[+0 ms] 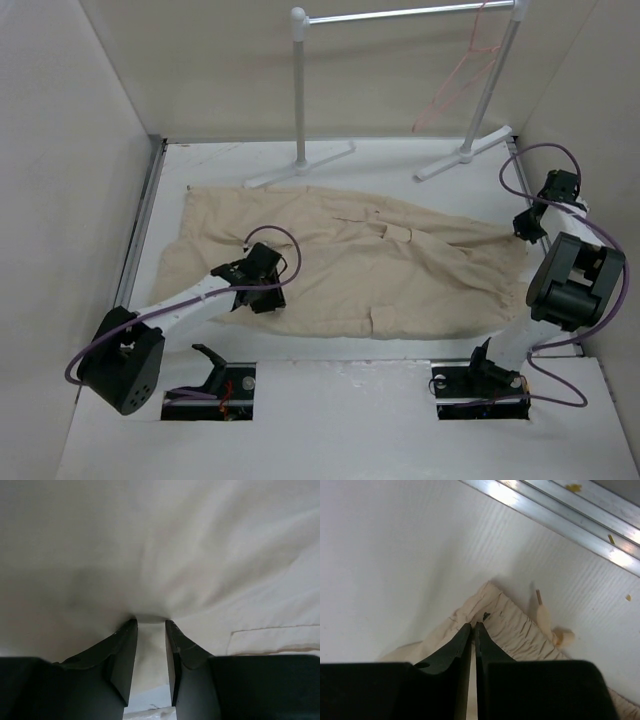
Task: Place the trousers on the hanger
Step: Flatten out the trousers at the center of the board.
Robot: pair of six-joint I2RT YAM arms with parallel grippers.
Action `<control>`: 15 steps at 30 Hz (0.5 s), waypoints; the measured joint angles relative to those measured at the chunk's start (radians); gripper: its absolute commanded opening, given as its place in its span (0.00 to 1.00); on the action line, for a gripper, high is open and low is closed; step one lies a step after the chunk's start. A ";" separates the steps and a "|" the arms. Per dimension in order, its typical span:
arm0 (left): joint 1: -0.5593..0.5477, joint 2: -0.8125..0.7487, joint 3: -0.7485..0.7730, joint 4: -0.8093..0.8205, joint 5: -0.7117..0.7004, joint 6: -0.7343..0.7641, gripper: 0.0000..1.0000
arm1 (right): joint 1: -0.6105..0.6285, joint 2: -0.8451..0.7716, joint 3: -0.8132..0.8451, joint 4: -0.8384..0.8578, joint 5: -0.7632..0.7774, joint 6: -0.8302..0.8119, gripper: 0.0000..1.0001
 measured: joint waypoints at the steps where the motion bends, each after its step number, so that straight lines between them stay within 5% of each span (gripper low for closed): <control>1: 0.014 -0.012 -0.004 -0.020 -0.010 0.000 0.26 | 0.002 0.006 0.014 0.006 0.001 0.000 0.11; 15: 0.038 -0.054 -0.005 -0.179 -0.081 -0.009 0.28 | 0.053 0.299 0.401 0.093 -0.030 0.016 0.15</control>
